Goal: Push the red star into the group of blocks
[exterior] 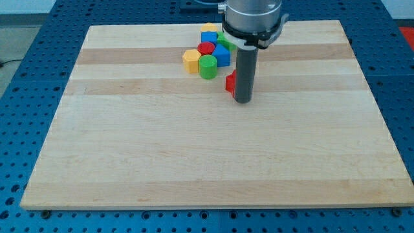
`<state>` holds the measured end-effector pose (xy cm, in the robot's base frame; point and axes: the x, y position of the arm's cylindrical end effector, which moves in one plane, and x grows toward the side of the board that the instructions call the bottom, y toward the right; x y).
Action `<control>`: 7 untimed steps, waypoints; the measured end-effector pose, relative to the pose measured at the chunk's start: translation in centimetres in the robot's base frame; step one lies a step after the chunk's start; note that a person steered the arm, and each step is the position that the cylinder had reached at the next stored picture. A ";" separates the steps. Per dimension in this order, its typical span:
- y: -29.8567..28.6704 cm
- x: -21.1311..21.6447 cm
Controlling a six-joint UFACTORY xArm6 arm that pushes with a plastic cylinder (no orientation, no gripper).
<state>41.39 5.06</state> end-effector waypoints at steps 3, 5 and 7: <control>-2.2 -7.9; -0.6 -1.7; -12.5 1.2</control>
